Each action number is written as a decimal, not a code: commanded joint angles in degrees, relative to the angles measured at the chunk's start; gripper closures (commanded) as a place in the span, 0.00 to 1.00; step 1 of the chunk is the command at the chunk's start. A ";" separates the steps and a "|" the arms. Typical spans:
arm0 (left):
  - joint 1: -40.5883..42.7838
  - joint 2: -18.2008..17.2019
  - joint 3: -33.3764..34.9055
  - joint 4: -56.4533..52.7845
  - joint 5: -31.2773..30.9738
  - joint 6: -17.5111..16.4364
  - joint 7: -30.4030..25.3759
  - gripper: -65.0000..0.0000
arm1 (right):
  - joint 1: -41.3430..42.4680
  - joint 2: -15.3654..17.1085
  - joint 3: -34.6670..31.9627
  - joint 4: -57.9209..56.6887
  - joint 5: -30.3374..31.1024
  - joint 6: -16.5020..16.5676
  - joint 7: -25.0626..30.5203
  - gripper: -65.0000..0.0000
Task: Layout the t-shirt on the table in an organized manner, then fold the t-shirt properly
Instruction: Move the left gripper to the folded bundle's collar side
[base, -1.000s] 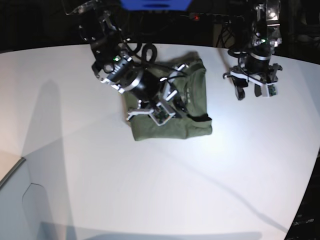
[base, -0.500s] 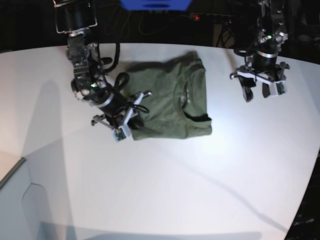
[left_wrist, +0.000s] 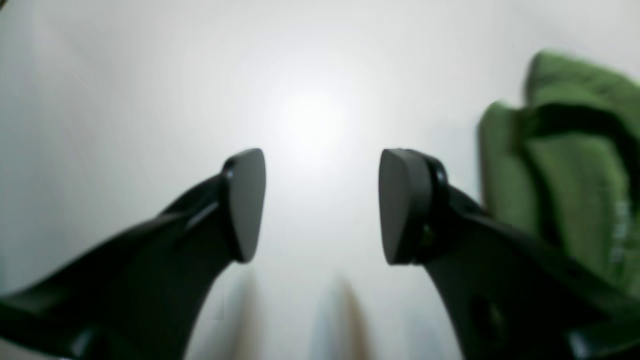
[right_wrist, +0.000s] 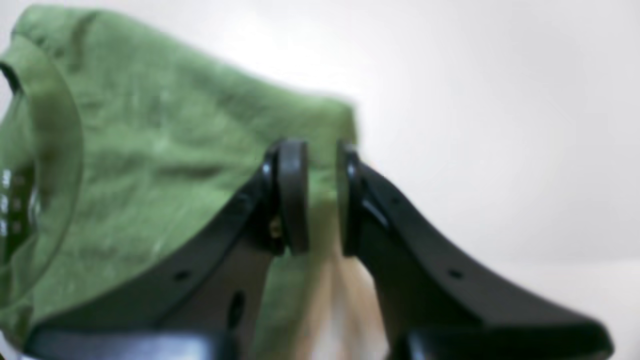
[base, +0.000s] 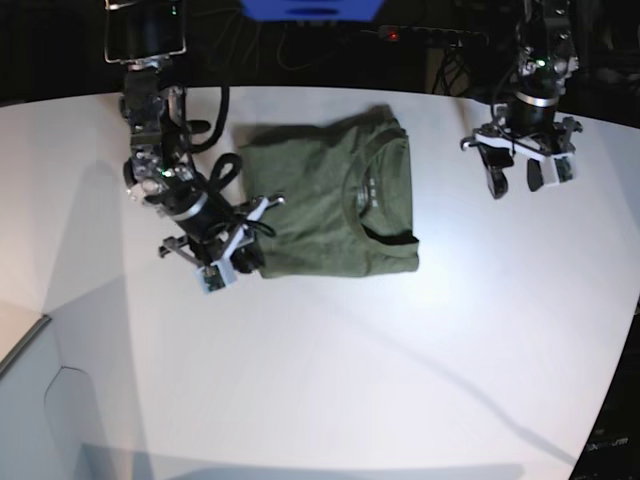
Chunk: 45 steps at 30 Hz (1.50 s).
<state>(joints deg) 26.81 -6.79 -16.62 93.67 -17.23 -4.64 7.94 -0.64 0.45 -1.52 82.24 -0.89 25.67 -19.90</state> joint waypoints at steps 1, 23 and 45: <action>0.58 0.24 -0.04 2.20 -1.18 -0.23 -1.40 0.40 | 0.16 0.04 0.77 2.91 1.02 -0.04 1.66 0.83; -12.61 0.76 12.62 -9.49 -22.72 -0.23 15.04 0.18 | -6.34 0.39 13.08 8.01 0.93 -0.04 1.66 0.83; -18.06 0.68 17.90 -16.17 -22.37 -0.23 15.13 0.94 | -7.40 1.27 13.08 8.01 0.93 -0.04 1.66 0.83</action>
<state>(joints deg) 9.45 -6.00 1.30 76.79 -39.27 -4.45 24.03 -8.60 1.28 11.46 89.06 -0.64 25.67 -19.73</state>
